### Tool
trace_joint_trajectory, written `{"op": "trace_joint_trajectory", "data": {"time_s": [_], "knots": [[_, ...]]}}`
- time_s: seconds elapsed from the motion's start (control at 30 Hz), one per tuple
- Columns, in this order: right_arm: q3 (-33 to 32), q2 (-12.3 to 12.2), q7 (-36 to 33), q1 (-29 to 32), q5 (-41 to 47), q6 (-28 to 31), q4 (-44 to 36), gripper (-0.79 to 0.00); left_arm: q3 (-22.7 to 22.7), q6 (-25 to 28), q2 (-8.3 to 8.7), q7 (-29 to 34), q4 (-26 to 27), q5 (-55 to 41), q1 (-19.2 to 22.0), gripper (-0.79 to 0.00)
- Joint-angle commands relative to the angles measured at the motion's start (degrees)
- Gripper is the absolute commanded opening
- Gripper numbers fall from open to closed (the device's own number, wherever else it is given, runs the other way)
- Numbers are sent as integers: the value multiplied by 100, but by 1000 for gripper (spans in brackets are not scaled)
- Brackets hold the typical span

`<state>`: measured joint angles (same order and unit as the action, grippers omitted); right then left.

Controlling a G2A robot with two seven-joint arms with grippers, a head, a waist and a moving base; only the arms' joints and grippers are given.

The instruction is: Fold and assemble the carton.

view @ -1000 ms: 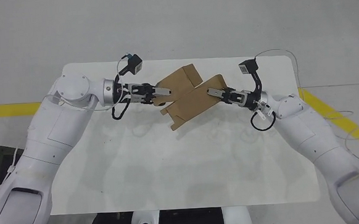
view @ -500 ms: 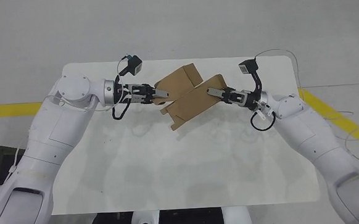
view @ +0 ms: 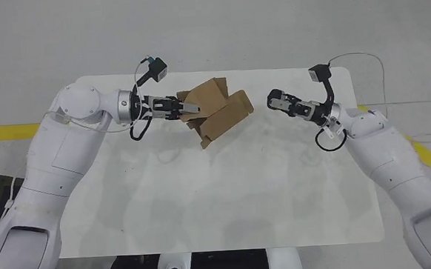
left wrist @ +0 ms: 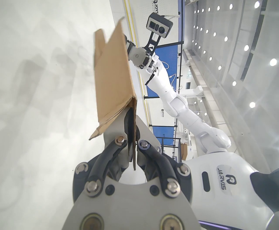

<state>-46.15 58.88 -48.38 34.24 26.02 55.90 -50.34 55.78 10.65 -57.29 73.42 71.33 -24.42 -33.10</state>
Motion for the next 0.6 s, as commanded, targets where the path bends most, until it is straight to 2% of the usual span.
{"op": "trace_joint_trajectory", "data": {"time_s": [0.0, 0.13, 0.2, 0.27, 0.3, 0.5, 0.57], "knots": [[-118, -86, 15, 46, -180, 15, -264, 0, 34, 209, 23, 65, 106, 205, -21, -785], [-48, -209, -184, 195, 85, -183, -1132, 0, 65, 539, 64, 256, 341, 513, -92, -785], [112, -265, -423, 175, 202, -421, -1512, -92, 68, 694, 82, 363, 458, 639, -137, -785], [263, -308, -572, 125, 438, -570, -1761, -305, 72, 841, 101, 465, 574, 747, -187, -785], [347, -328, -662, 73, 505, -659, -1850, -379, 76, 917, 110, 499, 635, 812, -212, -785], [803, -410, -906, -255, 788, -903, -2077, -545, 120, 1119, 157, 583, 913, 968, -371, -785], [988, -418, -962, -354, 825, -959, -2116, -551, 140, 1125, 168, 607, 980, 946, -406, -785]]}}
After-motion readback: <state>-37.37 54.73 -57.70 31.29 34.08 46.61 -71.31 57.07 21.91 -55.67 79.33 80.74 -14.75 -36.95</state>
